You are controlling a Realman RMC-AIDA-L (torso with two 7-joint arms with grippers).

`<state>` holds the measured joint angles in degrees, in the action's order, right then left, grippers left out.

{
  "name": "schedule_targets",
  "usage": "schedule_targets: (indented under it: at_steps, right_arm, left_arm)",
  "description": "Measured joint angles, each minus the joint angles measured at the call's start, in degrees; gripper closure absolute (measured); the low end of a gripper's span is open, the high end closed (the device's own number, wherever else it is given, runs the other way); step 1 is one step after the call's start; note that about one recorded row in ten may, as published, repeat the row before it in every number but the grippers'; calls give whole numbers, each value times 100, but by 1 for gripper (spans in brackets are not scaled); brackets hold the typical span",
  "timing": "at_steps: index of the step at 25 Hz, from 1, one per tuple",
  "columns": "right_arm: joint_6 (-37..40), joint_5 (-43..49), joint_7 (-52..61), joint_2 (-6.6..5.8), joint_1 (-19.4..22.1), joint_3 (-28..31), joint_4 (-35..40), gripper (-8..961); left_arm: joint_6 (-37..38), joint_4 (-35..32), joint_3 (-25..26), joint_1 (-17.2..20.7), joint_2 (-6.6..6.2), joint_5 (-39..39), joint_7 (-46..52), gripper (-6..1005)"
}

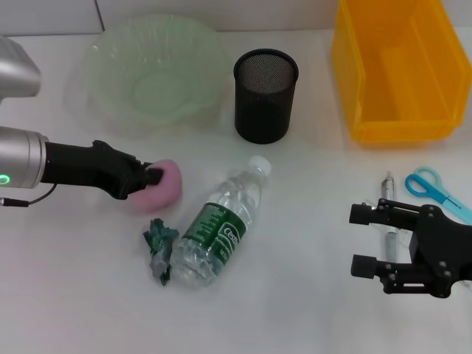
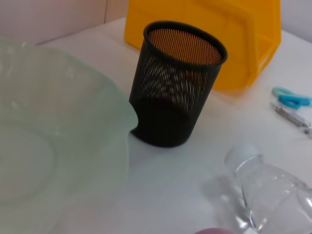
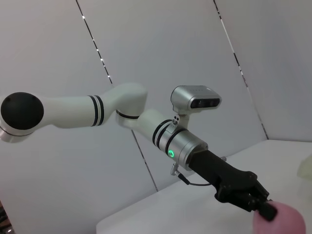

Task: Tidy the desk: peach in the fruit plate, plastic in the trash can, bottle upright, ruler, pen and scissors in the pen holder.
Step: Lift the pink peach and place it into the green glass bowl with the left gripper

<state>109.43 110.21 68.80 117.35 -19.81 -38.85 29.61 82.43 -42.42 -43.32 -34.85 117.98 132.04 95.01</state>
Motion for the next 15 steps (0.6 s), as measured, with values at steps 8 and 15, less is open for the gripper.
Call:
schedule_targets:
  at_steps: [8,15]
  right_arm:
    - [0,0,-55,9,58,0,-14,142]
    - [38,0,-97,54,59,0,-17,142]
  left_arm:
    - [292,-401,160,220,-132,-1737,84,952]
    - [-1120,-220,381,-192,-103,-2295,406,926]
